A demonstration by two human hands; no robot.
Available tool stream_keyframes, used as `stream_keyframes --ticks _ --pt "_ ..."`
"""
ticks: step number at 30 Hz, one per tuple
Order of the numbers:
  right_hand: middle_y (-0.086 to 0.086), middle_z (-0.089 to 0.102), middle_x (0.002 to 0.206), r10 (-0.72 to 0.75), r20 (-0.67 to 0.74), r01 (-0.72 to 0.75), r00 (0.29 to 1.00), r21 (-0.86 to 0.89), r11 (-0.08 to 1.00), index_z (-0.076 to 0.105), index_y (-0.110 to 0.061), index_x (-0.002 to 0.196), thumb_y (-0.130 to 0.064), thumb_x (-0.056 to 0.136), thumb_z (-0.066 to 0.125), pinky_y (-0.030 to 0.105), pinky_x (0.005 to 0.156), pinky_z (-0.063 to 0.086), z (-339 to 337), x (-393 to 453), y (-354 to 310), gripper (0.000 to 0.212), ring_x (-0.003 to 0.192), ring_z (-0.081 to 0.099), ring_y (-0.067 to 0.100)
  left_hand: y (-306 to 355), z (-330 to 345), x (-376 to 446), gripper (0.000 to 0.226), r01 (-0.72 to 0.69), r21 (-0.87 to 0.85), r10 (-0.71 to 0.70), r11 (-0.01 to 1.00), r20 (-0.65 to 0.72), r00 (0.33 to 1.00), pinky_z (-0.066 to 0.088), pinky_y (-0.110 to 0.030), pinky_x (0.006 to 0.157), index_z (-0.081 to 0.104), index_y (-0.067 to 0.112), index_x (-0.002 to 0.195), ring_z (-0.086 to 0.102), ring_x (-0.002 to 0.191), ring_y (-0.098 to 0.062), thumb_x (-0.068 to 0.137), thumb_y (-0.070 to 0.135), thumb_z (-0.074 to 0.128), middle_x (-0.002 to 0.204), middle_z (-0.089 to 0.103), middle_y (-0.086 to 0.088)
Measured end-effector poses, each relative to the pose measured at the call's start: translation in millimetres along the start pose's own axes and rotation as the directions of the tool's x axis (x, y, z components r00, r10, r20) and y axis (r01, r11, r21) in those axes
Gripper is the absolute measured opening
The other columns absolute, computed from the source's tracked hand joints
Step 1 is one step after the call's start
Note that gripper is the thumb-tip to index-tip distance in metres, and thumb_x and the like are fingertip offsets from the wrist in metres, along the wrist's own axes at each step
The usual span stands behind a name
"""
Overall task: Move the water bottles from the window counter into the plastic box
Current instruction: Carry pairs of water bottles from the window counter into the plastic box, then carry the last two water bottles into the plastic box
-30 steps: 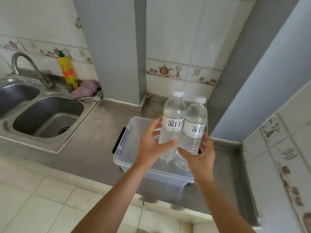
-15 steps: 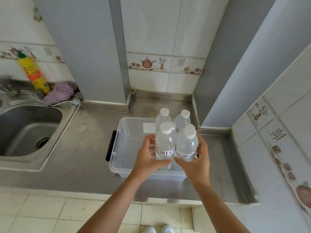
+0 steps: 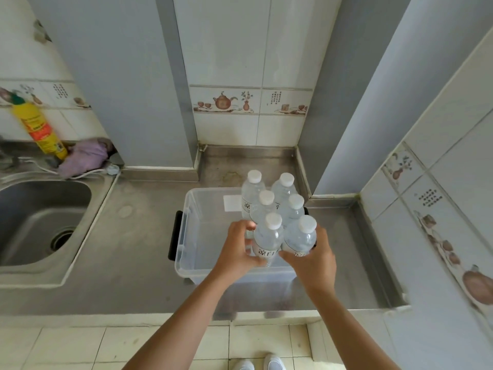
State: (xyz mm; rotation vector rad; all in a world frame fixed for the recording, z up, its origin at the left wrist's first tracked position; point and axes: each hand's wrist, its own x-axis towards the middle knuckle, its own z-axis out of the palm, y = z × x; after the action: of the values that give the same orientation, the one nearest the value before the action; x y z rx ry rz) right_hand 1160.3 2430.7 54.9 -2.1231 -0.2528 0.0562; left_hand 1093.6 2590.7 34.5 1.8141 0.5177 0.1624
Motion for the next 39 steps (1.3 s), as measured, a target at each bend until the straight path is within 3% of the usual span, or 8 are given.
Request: stream_keyframes --ticks 7,11,13,20,27,31,36,39 --pt "-0.015 0.055 0.116 -0.025 0.143 0.029 0.989 -0.022 0.999 0.034 -0.03 0.137 -0.036 0.053 0.091 0.036 0.085 0.053 -9 8 -2 0.102 0.101 0.057 0.009 -1 -5 7 0.08 0.205 -0.11 -0.197 0.973 0.077 0.977 0.057 -0.047 0.087 0.042 0.031 0.109 0.055 0.117 -0.022 0.052 -0.004 0.086 0.13 0.041 -0.002" --pt "-0.016 0.052 0.12 -0.053 0.229 0.021 0.972 0.141 0.99 0.029 -0.042 0.135 -0.025 0.056 0.092 0.021 0.084 0.05 -25 11 -3 0.102 0.105 0.055 0.003 -3 -11 9 0.12 0.217 -0.094 -0.207 0.972 0.104 0.973 0.054 -0.051 0.093 0.023 0.04 0.137 0.042 0.13 -0.019 0.039 0.012 0.087 0.142 0.027 0.006" --pt "-0.013 0.049 0.127 -0.065 0.285 0.02 0.956 0.157 0.987 0.025 -0.052 0.13 -0.023 0.059 0.09 0.019 0.083 0.05 -31 12 -2 0.101 0.111 0.053 0.006 0 -15 10 0.131 0.243 -0.123 -0.214 0.962 0.211 0.954 0.058 -0.042 0.085 0.009 0.045 0.147 0.045 0.129 -0.019 0.051 -0.001 0.085 0.145 0.027 0.011" --pt "-0.004 0.051 0.13 -0.03 0.367 -0.043 0.93 0.19 0.981 0.028 -0.039 0.139 -0.004 0.068 0.083 0.036 0.097 0.05 -42 12 4 0.096 0.12 0.052 0.013 4 -22 13 0.111 0.252 -0.062 -0.226 0.966 0.281 0.933 0.053 -0.034 0.07 0.021 0.04 0.146 0.065 0.082 -0.022 0.065 -0.026 0.059 0.145 0.033 0.008" --pt "-0.012 0.051 0.132 0.037 0.272 -0.049 0.962 0.04 0.998 0.044 -0.035 0.134 -0.018 0.074 0.079 0.025 0.096 0.043 -57 -9 9 0.072 0.118 0.05 0.003 5 -19 6 0.086 0.209 -0.142 -0.201 0.968 0.063 0.978 0.053 -0.039 0.088 0.043 0.032 0.133 0.066 0.102 -0.022 0.058 0.001 0.07 0.134 0.053 0.002" --pt "-0.011 0.054 0.132 0.016 0.176 -0.006 0.984 -0.056 0.998 0.051 -0.027 0.133 -0.028 0.08 0.073 0.026 0.1 0.04 -76 -28 8 0.058 0.121 0.05 0.006 20 -18 -15 0.051 0.056 -0.11 -0.064 0.992 -0.072 0.995 0.046 -0.018 0.076 0.05 0.02 0.129 0.064 0.097 -0.009 0.085 0.002 0.069 0.122 0.057 0.003" --pt "-0.014 0.049 0.136 -0.042 0.082 0.054 0.996 -0.157 0.986 0.05 -0.029 0.134 -0.034 0.084 0.068 0.02 0.098 0.034 -107 -64 0 0.054 0.123 0.045 0.001 42 -13 -49 0.046 -0.13 0.132 0.146 0.983 -0.128 0.981 0.044 -0.027 0.095 0.051 0.021 0.131 0.056 0.117 -0.012 0.089 0.008 0.063 0.132 0.055 0.004" --pt "-0.015 0.047 0.14 -0.084 0.026 0.088 0.996 -0.286 0.954 0.047 -0.032 0.135 -0.041 0.085 0.063 0.023 0.098 0.039 -130 -92 3 0.053 0.127 0.044 0.005 61 0 -76 0.045 -0.278 0.38 0.361 0.882 -0.167 0.917 0.042 -0.028 0.094 0.051 0.018 0.13 0.05 0.122 -0.016 0.089 0.014 0.067 0.132 0.052 0.0"
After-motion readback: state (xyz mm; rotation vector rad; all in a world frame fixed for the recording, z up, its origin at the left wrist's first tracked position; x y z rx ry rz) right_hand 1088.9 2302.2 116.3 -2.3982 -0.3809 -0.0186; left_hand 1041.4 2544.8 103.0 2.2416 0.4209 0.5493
